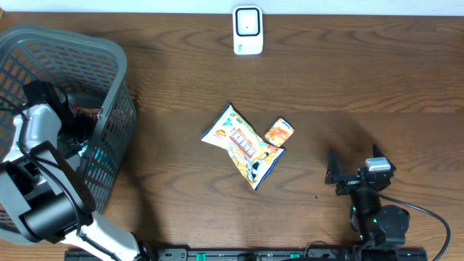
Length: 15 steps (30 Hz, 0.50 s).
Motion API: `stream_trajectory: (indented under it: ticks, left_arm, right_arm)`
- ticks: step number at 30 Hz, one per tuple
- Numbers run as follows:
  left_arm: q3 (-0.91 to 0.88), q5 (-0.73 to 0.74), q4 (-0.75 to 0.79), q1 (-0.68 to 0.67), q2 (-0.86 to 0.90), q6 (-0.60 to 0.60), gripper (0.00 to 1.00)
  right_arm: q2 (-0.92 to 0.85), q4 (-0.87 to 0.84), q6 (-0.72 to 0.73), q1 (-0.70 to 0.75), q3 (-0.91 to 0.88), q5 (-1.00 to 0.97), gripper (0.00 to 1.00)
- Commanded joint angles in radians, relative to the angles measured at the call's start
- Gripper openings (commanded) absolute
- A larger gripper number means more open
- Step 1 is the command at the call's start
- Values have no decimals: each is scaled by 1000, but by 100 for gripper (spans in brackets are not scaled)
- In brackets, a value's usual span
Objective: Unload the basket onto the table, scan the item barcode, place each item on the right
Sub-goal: 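Reach into the basket and grasp the blue Listerine bottle cap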
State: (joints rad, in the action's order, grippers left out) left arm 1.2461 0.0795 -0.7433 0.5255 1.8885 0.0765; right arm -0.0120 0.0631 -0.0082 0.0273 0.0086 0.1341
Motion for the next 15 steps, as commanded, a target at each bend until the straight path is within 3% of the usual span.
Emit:
stream_trajectory:
  ticks: [1,8,15]
  left_arm:
    - [-46,-27,-18,7,25,12,56]
    - [-35,-28,5,7,-205,13,56]
    - [-35,-26,73,7,-520,121,56]
  right_arm:
    - [6,2,11,-16,-3,-5,99]
    - [6,2,11,-16,-3,-5,99]
    - [6,2,10,-16,-3,-5,99]
